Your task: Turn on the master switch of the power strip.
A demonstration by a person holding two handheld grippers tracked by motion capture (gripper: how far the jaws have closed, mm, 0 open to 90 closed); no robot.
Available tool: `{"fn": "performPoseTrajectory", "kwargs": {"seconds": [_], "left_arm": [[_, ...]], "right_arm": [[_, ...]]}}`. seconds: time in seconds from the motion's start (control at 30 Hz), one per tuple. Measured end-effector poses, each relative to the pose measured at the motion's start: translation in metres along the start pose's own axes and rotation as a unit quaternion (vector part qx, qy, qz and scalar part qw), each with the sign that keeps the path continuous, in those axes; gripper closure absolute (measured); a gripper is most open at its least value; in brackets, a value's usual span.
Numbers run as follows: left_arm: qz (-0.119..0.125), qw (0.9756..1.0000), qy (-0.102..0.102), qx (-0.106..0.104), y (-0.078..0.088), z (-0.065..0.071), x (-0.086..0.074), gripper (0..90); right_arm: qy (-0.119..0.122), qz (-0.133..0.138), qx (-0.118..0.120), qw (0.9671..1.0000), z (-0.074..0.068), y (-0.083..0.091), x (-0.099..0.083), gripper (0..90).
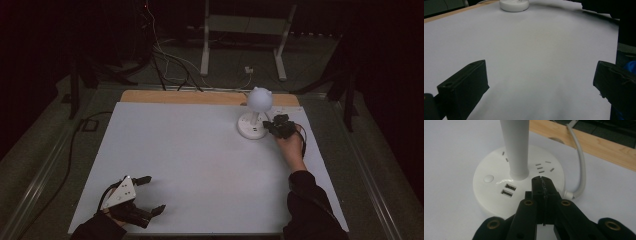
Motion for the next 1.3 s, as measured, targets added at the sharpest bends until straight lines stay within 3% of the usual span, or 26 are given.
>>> {"fn": "performPoseTrajectory", "kwargs": {"seconds": [0.37,0.9,1.3], "left_arm": [[0.0,1.0,0.001,0.001,0.0,0.0,0.0,0.2],[0.0,1.0,0.001,-0.003,0.0,0.001,0.0,0.2],[0.002,1.0,0.0,-0.004,0.0,0.001,0.0,0.2]], "right_arm": [[0.0,0.011,0.006,0.9999,-0.002,-0.004,-0.003,90.0],[0.023,-0.006,-0.022,0.9995,-0.009,-0.006,0.0,90.0],[0.027,-0.01,-0.032,0.9991,-0.012,-0.007,0.0,90.0]]}}
Point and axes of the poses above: each handheld gripper's, and its own axes: y roughly backward along the jaws, x roughly out of its top, z roughly to its right, the point moved 1 cm from there along -y, roughly forward along the jaws, and after that the axes turned 2 degrees about -x, right-handed, at the moved point
